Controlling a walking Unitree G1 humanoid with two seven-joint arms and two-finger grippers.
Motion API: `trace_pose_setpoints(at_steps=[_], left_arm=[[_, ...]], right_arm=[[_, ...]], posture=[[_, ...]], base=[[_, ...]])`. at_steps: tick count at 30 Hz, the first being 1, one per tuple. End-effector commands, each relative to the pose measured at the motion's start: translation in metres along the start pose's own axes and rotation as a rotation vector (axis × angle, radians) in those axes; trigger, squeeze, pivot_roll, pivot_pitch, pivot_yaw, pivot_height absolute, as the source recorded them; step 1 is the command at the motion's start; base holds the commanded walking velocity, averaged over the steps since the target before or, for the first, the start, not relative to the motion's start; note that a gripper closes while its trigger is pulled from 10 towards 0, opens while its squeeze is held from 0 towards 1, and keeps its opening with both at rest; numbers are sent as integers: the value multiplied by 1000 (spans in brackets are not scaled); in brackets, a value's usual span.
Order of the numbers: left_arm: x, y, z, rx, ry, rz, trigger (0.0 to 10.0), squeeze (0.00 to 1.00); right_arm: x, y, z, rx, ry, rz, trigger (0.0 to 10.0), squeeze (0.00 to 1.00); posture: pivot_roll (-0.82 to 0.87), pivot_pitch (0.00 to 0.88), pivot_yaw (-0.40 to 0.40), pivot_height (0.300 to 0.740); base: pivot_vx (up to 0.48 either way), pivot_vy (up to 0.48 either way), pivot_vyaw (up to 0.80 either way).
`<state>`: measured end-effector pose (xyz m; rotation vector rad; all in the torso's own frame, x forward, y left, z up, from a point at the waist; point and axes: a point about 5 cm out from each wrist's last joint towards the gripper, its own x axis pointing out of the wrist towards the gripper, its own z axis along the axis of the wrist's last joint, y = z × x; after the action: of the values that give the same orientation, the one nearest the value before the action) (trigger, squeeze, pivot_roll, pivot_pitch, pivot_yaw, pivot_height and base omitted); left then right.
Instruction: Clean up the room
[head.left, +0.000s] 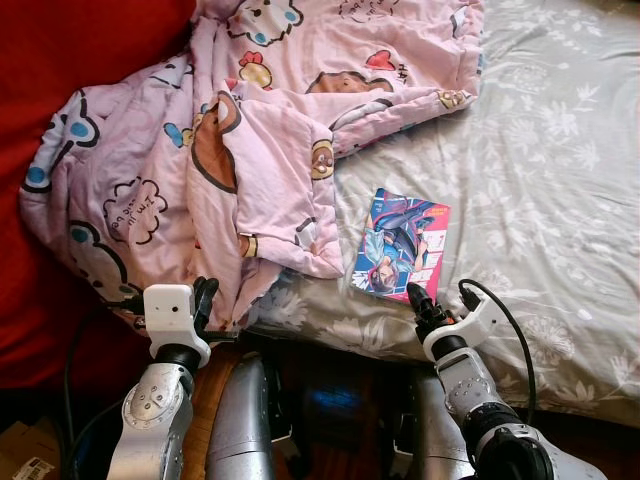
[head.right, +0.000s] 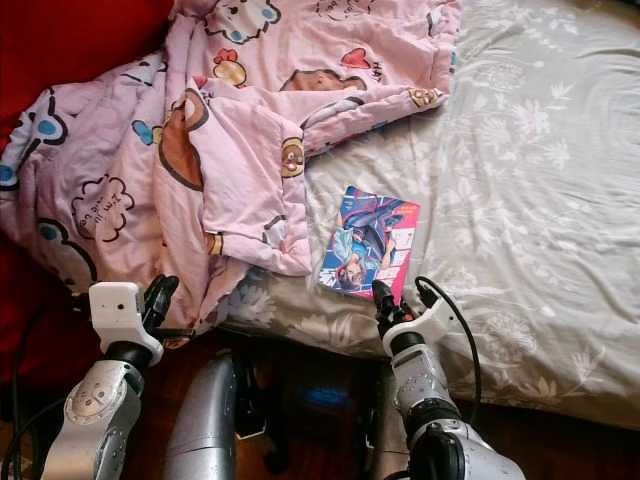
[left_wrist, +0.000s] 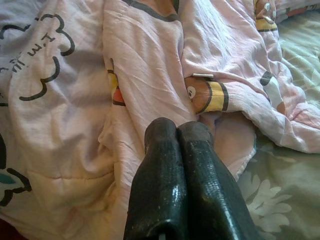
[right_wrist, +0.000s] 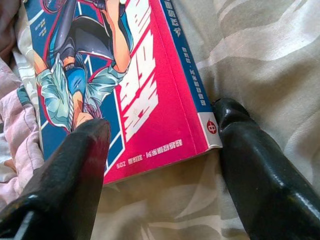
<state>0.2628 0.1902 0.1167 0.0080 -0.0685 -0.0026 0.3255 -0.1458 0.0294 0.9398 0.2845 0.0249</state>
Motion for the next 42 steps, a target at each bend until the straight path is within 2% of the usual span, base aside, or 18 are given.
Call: trace_pose_setpoints(at_steps=[1, 2, 4, 12, 30, 37, 42], left_arm=[[-7, 5, -6, 9, 34, 20, 10000, 0], [-7, 5, -6, 9, 35, 22, 10000, 0], [-8, 5, -7, 9, 36, 23, 10000, 0], [-9, 5, -8, 7, 43, 28, 10000, 0], [-5, 7, -11, 18, 53, 31, 10000, 0], [0, 8, -11, 15, 46, 35, 10000, 0], [8, 7, -13, 11, 38, 39, 10000, 0]], right_arm=[[-3, 3, -26, 22, 106, 10, 10000, 0], [-3, 3, -26, 20, 106, 7, 5569, 0], [-3, 2, -26, 24, 103, 6, 0, 0], [-13, -14, -30, 28, 114, -38, 0, 0], [-14, -15, -33, 16, 112, -54, 0, 0], [-13, -17, -22, -29, 66, -67, 0, 0], [-17, -25, -9, -107, -33, -113, 0, 0]], posture=[[82, 401, 27, 605], [83, 401, 26, 605], [81, 401, 24, 605], [77, 400, 22, 605], [76, 377, 27, 605], [56, 357, 21, 605], [25, 317, 10, 605]], base=[[0, 0, 0], [0, 0, 0], [0, 0, 0], [0, 0, 0], [0, 0, 0], [0, 0, 0], [0, 0, 0]])
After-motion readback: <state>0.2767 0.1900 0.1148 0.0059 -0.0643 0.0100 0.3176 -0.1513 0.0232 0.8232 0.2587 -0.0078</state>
